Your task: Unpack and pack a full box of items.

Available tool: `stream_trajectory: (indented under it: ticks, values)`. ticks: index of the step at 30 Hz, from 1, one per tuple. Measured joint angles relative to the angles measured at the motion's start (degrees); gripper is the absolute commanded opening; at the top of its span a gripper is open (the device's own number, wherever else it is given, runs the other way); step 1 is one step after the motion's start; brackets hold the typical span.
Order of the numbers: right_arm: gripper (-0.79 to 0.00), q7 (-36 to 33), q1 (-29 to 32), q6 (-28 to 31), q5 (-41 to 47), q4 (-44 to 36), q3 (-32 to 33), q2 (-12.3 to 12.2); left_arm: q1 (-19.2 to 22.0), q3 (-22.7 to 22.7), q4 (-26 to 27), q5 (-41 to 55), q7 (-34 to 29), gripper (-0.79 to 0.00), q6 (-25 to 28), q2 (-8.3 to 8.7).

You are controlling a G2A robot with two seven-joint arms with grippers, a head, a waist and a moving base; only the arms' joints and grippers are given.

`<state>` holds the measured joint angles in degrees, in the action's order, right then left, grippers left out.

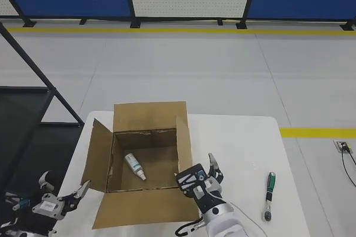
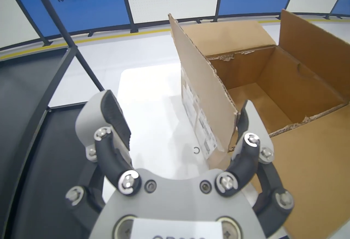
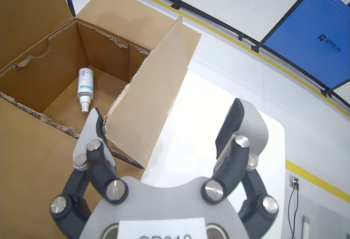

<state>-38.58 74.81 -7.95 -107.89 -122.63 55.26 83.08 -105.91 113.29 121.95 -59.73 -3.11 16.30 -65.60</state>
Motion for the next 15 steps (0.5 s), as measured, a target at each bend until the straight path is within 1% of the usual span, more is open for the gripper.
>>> stream_trajectory:
  ticks: [8, 11, 15]
  values:
    - [0.000, -2.87, -0.58, -7.38, -2.39, -0.42, 2.81, 0.84, -2.85, 3.26, -1.65, -1.41, 1.12, 0.000, -2.26, -0.40]
    - [0.000, -4.69, -1.06, -9.73, -4.16, 0.05, 3.87, 1.17, -3.58, 3.49, -2.67, -2.97, 0.52, 0.000, -3.18, -0.52]
    - [0.000, -7.01, -2.25, -11.22, -5.36, 1.22, 4.79, 1.65, -3.80, 2.96, -3.86, -5.03, -0.84, 0.000, -3.74, -0.60]
